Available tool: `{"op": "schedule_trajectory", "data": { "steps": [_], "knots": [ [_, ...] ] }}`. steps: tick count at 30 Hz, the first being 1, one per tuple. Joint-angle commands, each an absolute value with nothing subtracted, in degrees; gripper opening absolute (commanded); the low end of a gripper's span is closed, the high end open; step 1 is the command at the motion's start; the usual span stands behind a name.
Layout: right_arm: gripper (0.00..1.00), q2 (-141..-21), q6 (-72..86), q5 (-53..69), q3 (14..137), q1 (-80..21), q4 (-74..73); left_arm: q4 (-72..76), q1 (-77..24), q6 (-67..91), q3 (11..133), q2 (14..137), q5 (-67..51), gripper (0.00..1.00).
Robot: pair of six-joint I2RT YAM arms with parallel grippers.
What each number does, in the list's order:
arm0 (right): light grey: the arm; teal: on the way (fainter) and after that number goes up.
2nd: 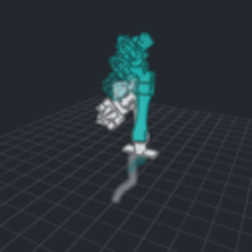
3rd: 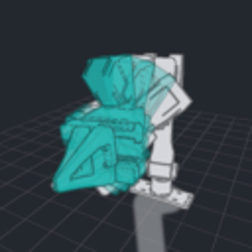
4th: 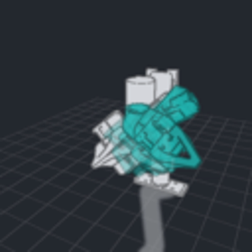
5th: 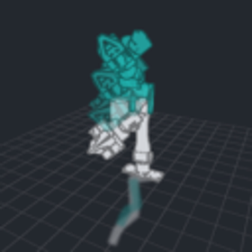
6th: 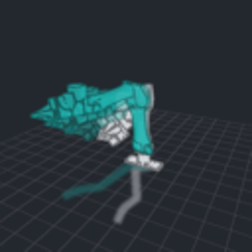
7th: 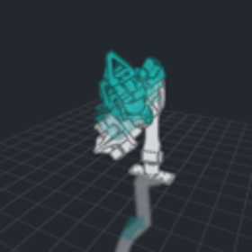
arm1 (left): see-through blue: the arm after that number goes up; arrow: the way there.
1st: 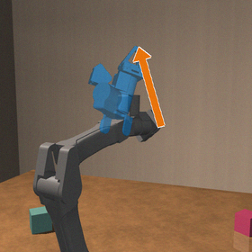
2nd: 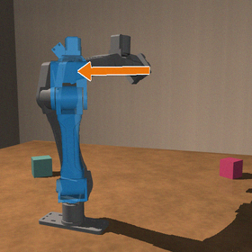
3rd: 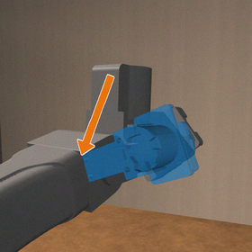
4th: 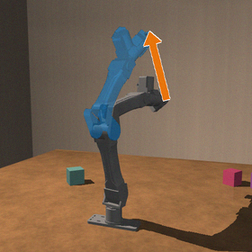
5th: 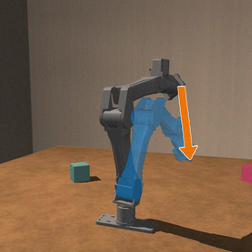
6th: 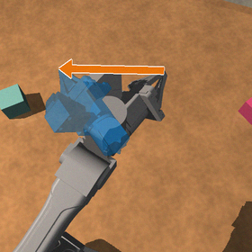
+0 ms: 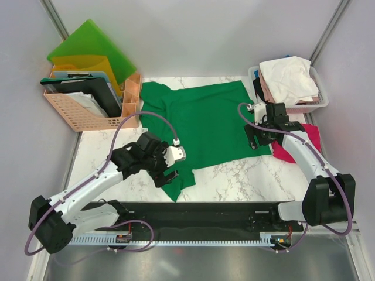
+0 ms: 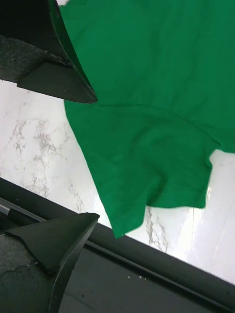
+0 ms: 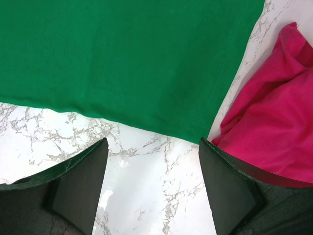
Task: Fold and stack the t-shirts
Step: Flatten out the tshirt
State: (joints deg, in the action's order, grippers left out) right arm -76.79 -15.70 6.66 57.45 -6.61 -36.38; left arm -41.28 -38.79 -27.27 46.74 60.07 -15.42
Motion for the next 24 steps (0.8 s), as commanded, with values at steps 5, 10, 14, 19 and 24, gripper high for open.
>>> {"op": "schedule_trajectory", "data": {
  "steps": [5,10,14,19,24],
  "knots": [
    [0.82,-77.60,-14.15,7.12,56.25,-6.50,-33.57,-34.72,-44.99,-25.31,44.04,61.25,-18.72,1.00],
    [0.81,-79.19,-13.36,5.71,56.34,-6.42,-32.61,-37.34,-46.84,-28.21,46.05,71.69,-20.99,1.00],
    [0.81,-79.89,-13.10,4.83,55.81,-6.42,-32.34,-37.79,-50.53,-28.92,45.97,75.75,-21.80,1.00],
    [0.81,-79.28,-13.18,3.78,55.20,-6.50,-31.99,-37.71,-53.26,-28.48,46.23,77.69,-21.18,0.99],
    [0.81,-79.28,-13.10,4.13,55.02,-6.50,-31.90,-37.27,-53.35,-27.95,45.71,79.97,-20.40,0.99]
  ]
}}
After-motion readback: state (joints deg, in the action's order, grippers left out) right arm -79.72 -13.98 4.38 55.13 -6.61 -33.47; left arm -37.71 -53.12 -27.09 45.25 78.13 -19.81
